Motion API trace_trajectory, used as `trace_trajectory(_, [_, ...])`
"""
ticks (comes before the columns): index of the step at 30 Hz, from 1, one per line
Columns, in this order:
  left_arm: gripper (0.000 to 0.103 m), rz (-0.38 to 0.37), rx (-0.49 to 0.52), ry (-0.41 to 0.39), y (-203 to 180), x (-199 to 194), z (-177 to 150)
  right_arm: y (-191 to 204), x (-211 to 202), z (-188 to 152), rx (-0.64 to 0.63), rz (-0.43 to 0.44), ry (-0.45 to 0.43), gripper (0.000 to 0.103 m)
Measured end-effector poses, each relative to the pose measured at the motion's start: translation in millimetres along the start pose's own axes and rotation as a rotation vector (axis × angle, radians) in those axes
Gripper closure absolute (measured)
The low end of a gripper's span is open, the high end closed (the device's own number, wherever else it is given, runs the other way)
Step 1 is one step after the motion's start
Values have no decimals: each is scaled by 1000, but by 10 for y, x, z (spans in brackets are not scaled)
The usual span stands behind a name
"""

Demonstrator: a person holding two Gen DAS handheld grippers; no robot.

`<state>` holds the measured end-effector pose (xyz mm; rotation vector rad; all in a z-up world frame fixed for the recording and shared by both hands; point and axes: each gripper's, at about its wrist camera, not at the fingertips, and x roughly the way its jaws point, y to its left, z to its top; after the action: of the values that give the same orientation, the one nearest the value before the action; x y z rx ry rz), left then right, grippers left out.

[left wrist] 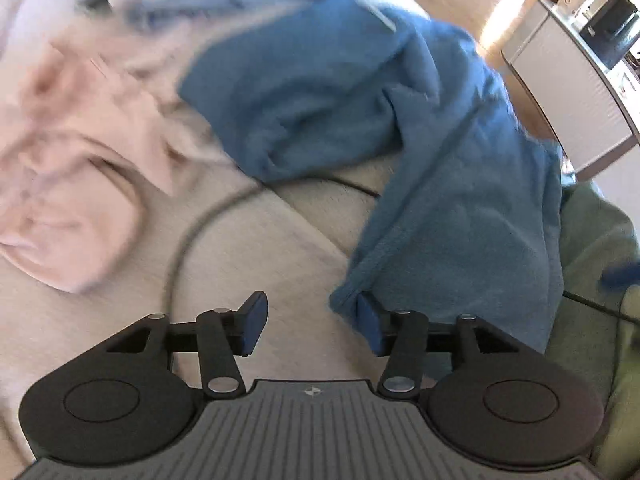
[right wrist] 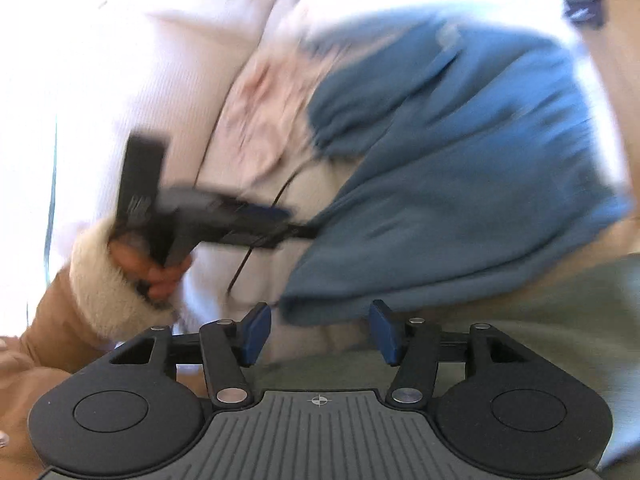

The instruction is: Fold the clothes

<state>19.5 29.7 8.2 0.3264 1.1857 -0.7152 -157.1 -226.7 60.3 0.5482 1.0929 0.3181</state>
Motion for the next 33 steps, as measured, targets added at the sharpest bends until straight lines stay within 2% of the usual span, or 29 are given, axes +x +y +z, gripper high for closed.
trace_trajectory(3, [50, -28, -12, -30, -13, -122, 34, -308, -407, 60, 60, -97, -169, 48])
trace_trajectory(5, [39, -72, -11, -31, -68, -150, 19, -539, -524, 140, 97, -202, -240, 48])
trace_trajectory(7, [31, -126, -3, -9, -166, -105, -47, -803, -562, 240, 131, -305, -265, 48])
trace_trajectory(9, [31, -131, 1, 27, -248, -3, -169, -988, -499, 318, 175, -333, -274, 48])
trace_trajectory(12, [35, -96, -68, 61, -188, 127, -229, -1172, -407, 406, 211, -367, -290, 48])
trace_trajectory(15, [36, -92, -139, -2, -15, -23, -170, -1089, -315, 461, 184, -381, -306, 48])
trace_trajectory(19, [32, -72, -123, -83, 54, -334, -56, -886, -221, 474, 121, -366, -272, 48])
trace_trajectory(23, [24, -95, 18, -93, -233, -440, -144, -1015, -320, 392, 201, -376, -240, 48])
trace_trajectory(25, [22, -123, 93, -77, -430, -413, -215, -1103, -357, 314, 256, -371, -230, 48])
trace_trajectory(29, [21, -169, 247, -25, -743, -364, -413, -1169, -391, 160, 259, -396, -179, 48])
trace_trajectory(33, [21, -168, 279, 8, -829, -286, -498, -1131, -387, 82, 253, -364, -159, 48])
